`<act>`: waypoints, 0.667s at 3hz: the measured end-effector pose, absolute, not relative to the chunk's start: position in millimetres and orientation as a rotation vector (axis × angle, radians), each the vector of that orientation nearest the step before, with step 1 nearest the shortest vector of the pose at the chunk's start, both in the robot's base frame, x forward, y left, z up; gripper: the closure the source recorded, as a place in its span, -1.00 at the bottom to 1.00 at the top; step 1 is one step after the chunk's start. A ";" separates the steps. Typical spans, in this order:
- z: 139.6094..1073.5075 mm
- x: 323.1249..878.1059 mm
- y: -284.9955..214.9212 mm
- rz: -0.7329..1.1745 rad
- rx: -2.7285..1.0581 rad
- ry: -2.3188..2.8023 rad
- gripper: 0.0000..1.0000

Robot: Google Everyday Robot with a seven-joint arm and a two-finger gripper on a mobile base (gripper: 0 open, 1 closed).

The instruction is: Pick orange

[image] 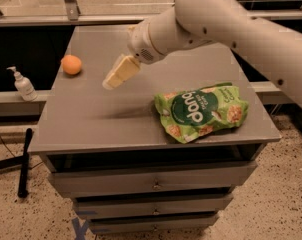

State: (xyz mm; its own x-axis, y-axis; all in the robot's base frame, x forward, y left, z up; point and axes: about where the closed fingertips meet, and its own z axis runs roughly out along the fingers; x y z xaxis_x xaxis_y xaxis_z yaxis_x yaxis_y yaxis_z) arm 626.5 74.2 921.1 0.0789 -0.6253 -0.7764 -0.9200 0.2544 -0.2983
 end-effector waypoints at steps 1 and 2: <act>916.8 660.8 117.3 0.480 -1.403 1.583 -1.00; 904.5 686.3 159.4 0.551 -1.384 1.555 -1.00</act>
Offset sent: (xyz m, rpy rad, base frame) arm 0.0922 0.1347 -0.0309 0.2099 0.0379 0.0684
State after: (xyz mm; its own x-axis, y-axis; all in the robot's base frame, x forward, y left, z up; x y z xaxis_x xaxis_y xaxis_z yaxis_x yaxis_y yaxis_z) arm 686.3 159.4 904.5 0.0897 -0.5056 -0.8581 -0.9331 0.2585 -0.2499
